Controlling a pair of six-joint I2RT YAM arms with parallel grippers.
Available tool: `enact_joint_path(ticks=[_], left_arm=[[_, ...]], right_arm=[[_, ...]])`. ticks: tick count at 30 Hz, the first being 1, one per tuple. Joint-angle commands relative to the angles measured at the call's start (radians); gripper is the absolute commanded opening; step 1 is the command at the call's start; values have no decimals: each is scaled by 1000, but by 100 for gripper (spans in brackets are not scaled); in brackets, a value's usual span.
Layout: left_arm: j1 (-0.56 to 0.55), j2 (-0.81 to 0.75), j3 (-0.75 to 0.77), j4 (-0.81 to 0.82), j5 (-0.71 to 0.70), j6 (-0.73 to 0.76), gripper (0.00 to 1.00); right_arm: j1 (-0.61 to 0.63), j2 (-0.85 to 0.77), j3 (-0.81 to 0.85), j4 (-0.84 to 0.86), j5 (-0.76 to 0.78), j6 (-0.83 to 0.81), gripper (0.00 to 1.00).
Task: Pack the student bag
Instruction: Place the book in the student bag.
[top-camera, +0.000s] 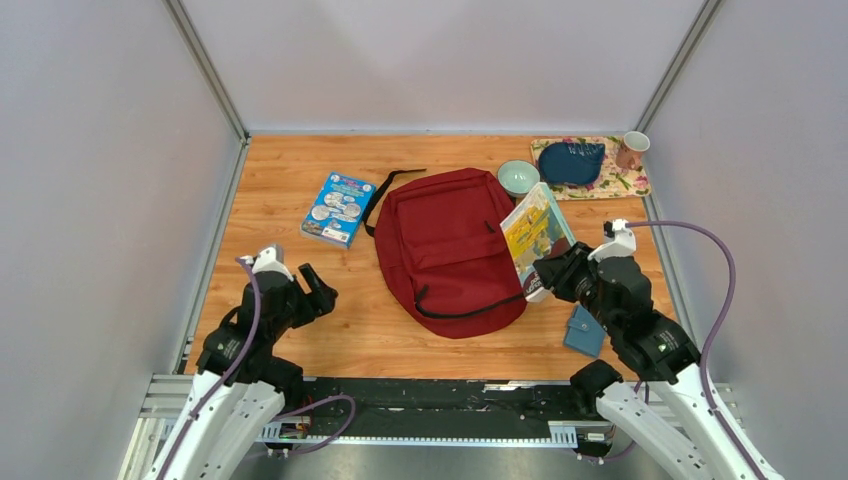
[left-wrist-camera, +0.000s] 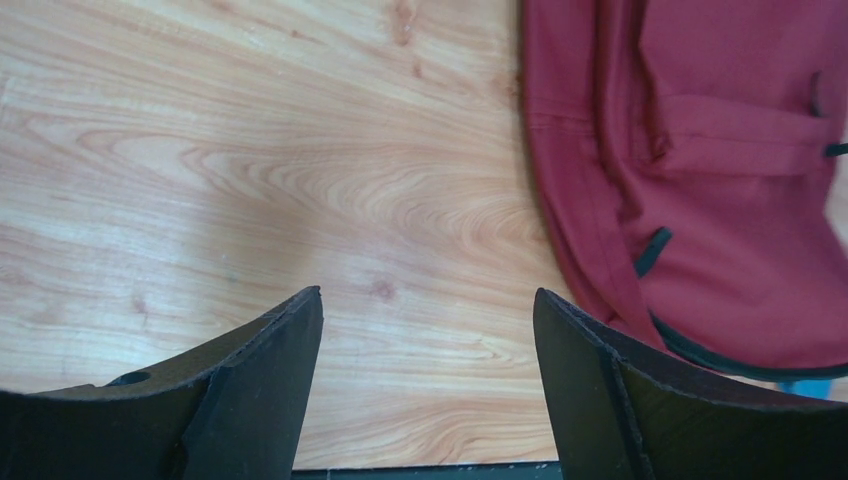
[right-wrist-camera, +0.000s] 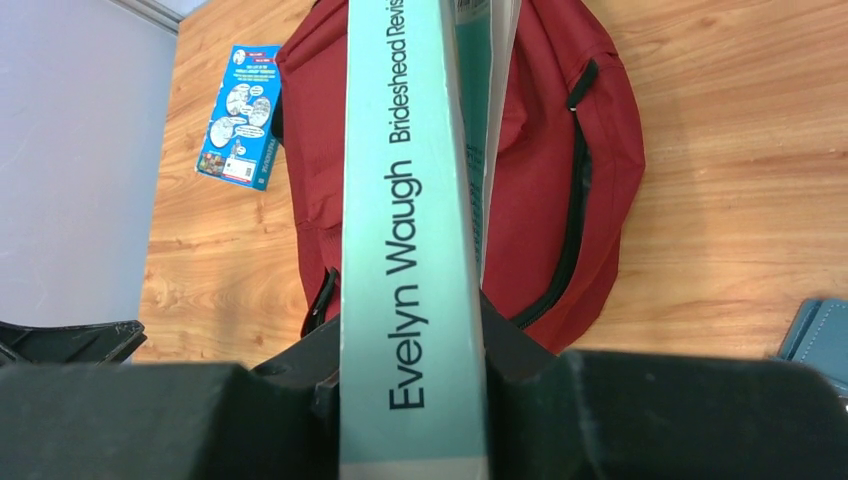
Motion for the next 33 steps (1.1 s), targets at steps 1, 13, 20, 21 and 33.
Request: enact_joint_path(ticks=[1,13,20,21,33], left_arm=[[-2,-120,-37,90,21,-27,84],[-2,51,-8,242,195,187,87],[-2,258,131,241,301,335,88],[-2,290,142,229,316,344,88],[-5,347,93,394,467,416,89]], right_arm=[[-4,-11,86,90,27,-26,0],[-4,75,69,90,31,73,0],[-6,32,56,58,87,127,0],[-4,32,56,53,90,129,0],[-6,75,31,70,74,118,0]])
